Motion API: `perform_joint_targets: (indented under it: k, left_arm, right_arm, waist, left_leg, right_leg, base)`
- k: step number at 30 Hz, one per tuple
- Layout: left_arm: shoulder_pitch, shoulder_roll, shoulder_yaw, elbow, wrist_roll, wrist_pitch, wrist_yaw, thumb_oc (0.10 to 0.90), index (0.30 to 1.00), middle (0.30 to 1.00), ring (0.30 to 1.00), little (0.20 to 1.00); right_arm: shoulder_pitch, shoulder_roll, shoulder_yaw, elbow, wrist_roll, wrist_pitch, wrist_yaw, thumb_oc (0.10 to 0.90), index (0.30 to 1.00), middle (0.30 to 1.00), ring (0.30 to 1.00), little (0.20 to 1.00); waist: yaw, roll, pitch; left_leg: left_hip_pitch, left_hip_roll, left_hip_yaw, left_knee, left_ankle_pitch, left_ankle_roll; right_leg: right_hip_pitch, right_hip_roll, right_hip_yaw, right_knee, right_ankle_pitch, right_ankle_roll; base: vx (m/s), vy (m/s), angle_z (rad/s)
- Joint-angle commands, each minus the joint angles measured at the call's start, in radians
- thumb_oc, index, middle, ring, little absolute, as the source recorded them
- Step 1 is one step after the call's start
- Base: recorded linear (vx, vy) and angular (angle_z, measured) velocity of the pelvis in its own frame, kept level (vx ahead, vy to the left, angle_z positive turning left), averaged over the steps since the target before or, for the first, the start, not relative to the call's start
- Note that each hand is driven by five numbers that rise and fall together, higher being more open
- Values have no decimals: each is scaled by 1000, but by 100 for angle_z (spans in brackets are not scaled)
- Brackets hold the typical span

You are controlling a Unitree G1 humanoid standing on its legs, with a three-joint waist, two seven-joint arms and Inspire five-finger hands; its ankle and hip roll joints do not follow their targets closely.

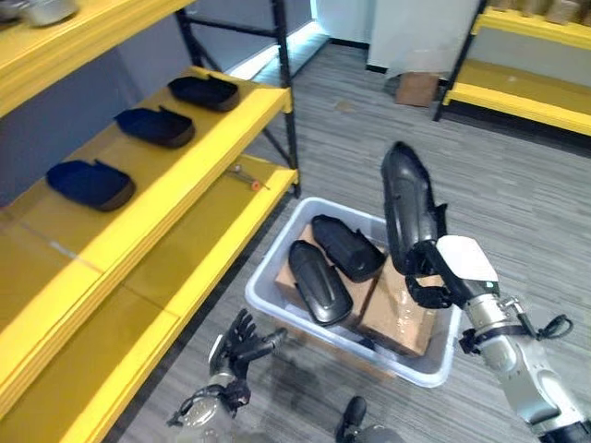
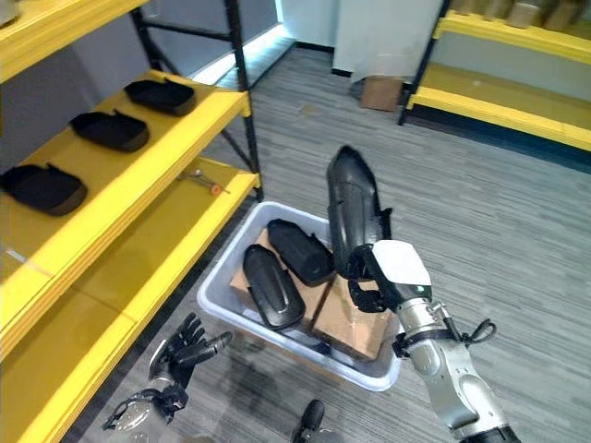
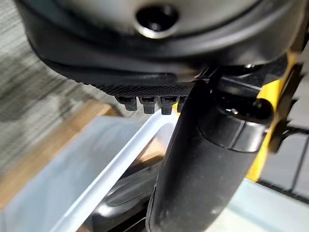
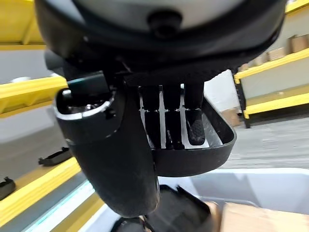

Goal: Move parts from the plastic box to the shelf.

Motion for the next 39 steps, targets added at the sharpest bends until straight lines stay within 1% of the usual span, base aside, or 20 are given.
perform_joint_targets:
  k: [1,2,4,7,11,13,15,22,23,25,27,28,29,30,32,33,34,35,36,39]
  left_arm:
    - [6,63,35,-102,4,-71,-30,900,1000,1000,1000,1000]
    - [8,69,42,-108,12,-70,-36,900,1000,1000,1000,1000]
    - [16,73,48,-113,18,-70,-40,900,1000,1000,1000,1000]
    - [41,74,70,-111,22,-70,-37,900,1000,1000,1000,1000]
    - [67,70,97,-121,23,-70,-38,900,1000,1000,1000,1000]
    - [69,72,103,-123,25,-70,-38,900,1000,1000,1000,1000]
    - [73,76,113,-126,27,-73,-32,900,1000,1000,1000,1000]
    - [91,72,139,-137,25,-79,-19,900,1000,1000,1000,1000]
    - [99,74,147,-143,30,-81,-19,900,1000,1000,1000,1000]
    - [109,73,157,-141,37,-81,-19,900,1000,1000,1000,1000]
    - [111,76,159,-144,39,-80,-17,900,1000,1000,1000,1000]
    - [96,94,141,-136,47,-79,-19,900,1000,1000,1000,1000]
    - [96,94,141,-136,47,-79,-19,900,1000,1000,1000,1000]
    - [70,118,117,-125,47,-82,-17,900,1000,1000,1000,1000]
    - [54,130,93,-128,55,-81,-20,900,1000,1000,1000,1000]
    - [53,130,93,-128,55,-81,-20,900,1000,1000,1000,1000]
    - [51,129,93,-134,72,-81,-27,900,1000,1000,1000,1000]
    - [51,129,93,-134,72,-81,-26,900,1000,1000,1000,1000]
    - [49,128,93,-123,75,-83,-26,900,1000,1000,1000,1000]
    - [56,123,88,-112,68,-83,-32,900,1000,1000,1000,1000]
  right_arm:
    - [-95,-6,-49,-118,4,-55,-115,400,300,300,300,300]
    - [-91,-2,-60,-121,11,-57,-107,400,300,300,300,300]
    - [-87,6,-62,-128,12,-58,-101,400,300,300,300,300]
    - [-88,19,-52,-124,11,-60,-82,400,300,300,300,300]
    - [-113,23,-27,-127,2,-65,-55,400,300,300,300,300]
    - [-125,24,-18,-126,2,-65,-52,400,300,300,300,300]
    - [-162,21,11,-122,-1,-66,-41,400,300,300,300,300]
    - [-239,39,85,-105,-3,-67,-16,400,300,300,300,300]
    - [-247,44,95,-105,-9,-65,-9,400,300,300,300,300]
    - [-252,48,102,-106,-19,-62,-9,400,300,300,300,300]
    - [-245,51,100,-108,-22,-60,-8,400,300,300,300,300]
    - [-222,49,94,-109,-32,-61,4,400,300,300,300,300]
    - [-223,49,94,-110,-32,-61,4,400,300,300,300,300]
    - [-208,41,86,-115,-19,-67,6,400,300,300,300,300]
    - [-192,41,79,-125,-4,-73,1,400,300,300,300,300]
    - [-193,41,79,-126,-4,-73,1,400,300,300,300,300]
    - [-187,47,80,-136,22,-86,0,400,300,300,300,300]
    - [-187,47,80,-136,22,-86,0,400,300,300,300,300]
    - [-200,41,87,-133,36,-97,3,400,300,300,300,300]
    - [-181,25,69,-133,38,-98,10,400,300,300,300,300]
  waist:
    - [28,-47,-121]
    - [38,-48,-123]
    - [44,-54,-122]
    - [75,-75,-118]
    - [100,-97,-110]
    - [107,-105,-106]
    - [130,-121,-102]
    - [171,-154,-99]
    - [184,-163,-92]
    - [197,-166,-85]
    - [199,-166,-82]
    - [161,-156,-61]
    - [164,-157,-63]
    - [102,-135,-48]
    - [63,-120,-35]
    - [64,-119,-37]
    - [57,-123,-19]
    - [53,-121,-18]
    - [49,-129,-17]
    - [34,-135,-23]
  left_leg:
    - [-35,-17,-57,-52,21,-3]
    - [-38,-46,-65,-59,-1,10]
    - [-37,-61,-65,-56,-10,18]
    - [-42,-113,-84,-62,-47,44]
    - [-52,-163,-99,-63,-75,72]
    - [-61,-173,-106,-57,-80,77]
    - [-81,-200,-124,-44,-96,91]
    - [-92,-260,-156,-70,-114,133]
    - [-100,-286,-179,-70,-121,148]
    - [-105,-320,-202,-70,-129,171]
    - [-108,-332,-211,-70,-132,182]
    - [-113,-351,-246,-70,-120,213]
    - [-116,-351,-242,-70,-120,213]
    - [-114,-344,-301,-70,-107,216]
    - [-106,-340,-341,-70,-101,213]
    - [-109,-339,-340,-70,-99,212]
    - [-100,-351,-353,-70,-103,208]
    - [-99,-349,-356,-70,-103,208]
    - [-96,-357,-365,-70,-112,201]
    - [-84,-360,-407,-70,-108,192]
  right_leg:
    - [11,-61,157,88,-88,84]
    - [20,-89,146,83,-67,98]
    - [29,-103,142,79,-57,106]
    - [46,-158,112,75,-20,136]
    - [51,-204,104,72,30,169]
    - [54,-215,98,69,48,178]
    - [56,-237,83,58,87,198]
    - [52,-281,80,51,157,233]
    - [55,-302,76,55,183,248]
    - [48,-334,86,72,211,254]
    - [38,-347,103,97,216,254]
    - [-25,-324,246,210,210,200]
    - [-34,-325,252,216,208,200]
    - [-125,-170,493,282,145,152]
    - [-199,-15,618,328,47,116]
    - [-203,-14,618,330,48,114]
    - [-253,34,580,259,27,107]
    - [-247,35,575,251,30,107]
    - [-265,46,550,132,70,118]
    - [-240,71,657,139,66,123]
  base:
    - [38,247,42]
    - [30,169,20]
    - [52,220,34]
    - [34,251,33]
    - [17,183,12]
    - [-5,115,18]
    - [-15,156,20]
    - [5,137,12]
    - [31,212,20]
    - [37,241,36]
    - [8,226,48]
    - [-10,250,52]
    - [15,252,112]
    - [83,95,127]
    - [98,75,79]
    - [85,4,64]
    - [54,-18,71]
    - [123,-106,41]
    - [126,-123,12]
    - [154,-106,30]
